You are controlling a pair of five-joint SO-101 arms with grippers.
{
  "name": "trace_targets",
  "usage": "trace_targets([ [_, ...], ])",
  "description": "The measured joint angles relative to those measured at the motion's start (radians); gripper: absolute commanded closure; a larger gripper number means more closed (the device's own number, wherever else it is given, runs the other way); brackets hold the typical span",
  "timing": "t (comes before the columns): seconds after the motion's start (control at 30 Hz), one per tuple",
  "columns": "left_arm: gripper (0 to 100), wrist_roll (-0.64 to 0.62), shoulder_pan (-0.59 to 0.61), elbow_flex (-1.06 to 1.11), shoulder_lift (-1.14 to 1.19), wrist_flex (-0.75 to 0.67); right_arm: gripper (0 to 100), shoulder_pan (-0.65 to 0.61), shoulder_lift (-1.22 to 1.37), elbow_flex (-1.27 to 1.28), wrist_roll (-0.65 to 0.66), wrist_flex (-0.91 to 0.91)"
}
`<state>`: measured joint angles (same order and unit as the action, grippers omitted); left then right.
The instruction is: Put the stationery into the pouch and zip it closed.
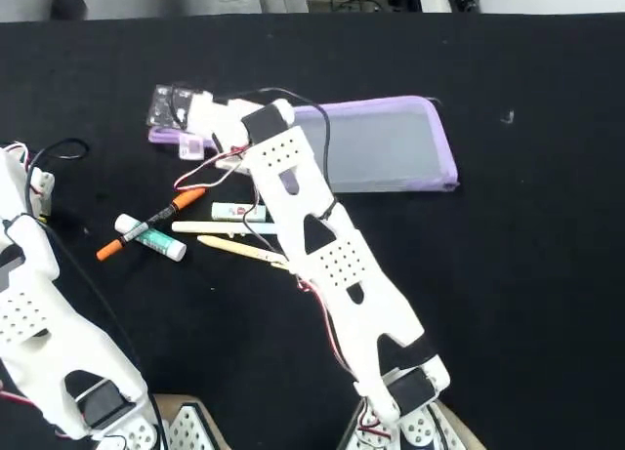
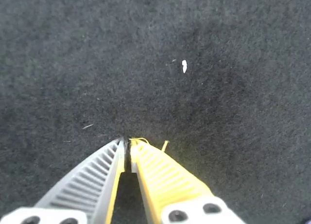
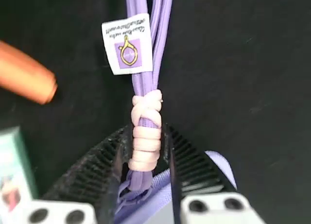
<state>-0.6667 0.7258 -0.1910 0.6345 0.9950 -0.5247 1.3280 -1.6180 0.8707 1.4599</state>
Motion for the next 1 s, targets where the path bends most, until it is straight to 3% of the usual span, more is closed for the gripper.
trace_targets([
  [0.23,97,0.000,0.000,0.000,0.000,0.000,78.9,-0.046,0.002,0.000,-0.083,-0.147],
  [0.57,97,0.000,0.000,0.000,0.000,0.000,78.3,-0.064,0.003,0.000,-0.091,-0.115],
  [1.0,97,0.000,0.000,0.000,0.000,0.000,78.6,-0.052,0.114,0.031,-0.094,-0.236],
])
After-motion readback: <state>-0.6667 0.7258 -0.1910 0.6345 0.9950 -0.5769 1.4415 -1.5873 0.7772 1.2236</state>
